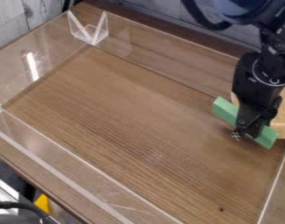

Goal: Put the green block in the brown bowl

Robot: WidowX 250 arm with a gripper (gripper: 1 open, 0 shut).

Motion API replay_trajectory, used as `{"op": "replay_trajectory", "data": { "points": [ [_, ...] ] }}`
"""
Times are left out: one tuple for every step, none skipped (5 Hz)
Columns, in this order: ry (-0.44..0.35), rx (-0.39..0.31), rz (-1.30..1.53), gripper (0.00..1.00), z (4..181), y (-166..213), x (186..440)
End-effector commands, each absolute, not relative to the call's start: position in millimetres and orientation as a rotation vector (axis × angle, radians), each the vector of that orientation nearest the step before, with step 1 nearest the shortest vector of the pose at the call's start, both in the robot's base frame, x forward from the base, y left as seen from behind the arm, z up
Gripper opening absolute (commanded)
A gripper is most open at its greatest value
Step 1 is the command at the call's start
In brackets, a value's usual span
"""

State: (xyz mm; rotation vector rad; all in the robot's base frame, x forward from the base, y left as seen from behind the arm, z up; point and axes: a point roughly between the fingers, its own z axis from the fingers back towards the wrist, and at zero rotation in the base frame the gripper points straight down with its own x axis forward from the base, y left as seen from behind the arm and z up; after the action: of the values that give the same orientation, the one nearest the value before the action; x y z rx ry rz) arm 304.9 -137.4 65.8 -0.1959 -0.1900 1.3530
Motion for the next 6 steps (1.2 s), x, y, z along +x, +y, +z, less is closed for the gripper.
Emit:
{"op": "replay_trajectory", "data": {
  "points": [
    [-0.213, -0.259, 1.295, 0.00, 86.7, -145.1, 306.9],
    [-0.207, -0.262, 1.239, 0.00, 90.3, -141.5, 309.2],
    [-0.203, -0.267, 1.185, 0.00, 96.0, -137.8, 311.6],
    [-0.207, -0.270, 1.179, 0.00, 97.0, -147.3, 315.1],
    [-0.215, -0.278, 1.186, 0.00, 94.9, -155.9, 318.0],
    [-0.236, -0.280, 1.227, 0.00, 97.8, -153.2, 316.4]
  ]
}}
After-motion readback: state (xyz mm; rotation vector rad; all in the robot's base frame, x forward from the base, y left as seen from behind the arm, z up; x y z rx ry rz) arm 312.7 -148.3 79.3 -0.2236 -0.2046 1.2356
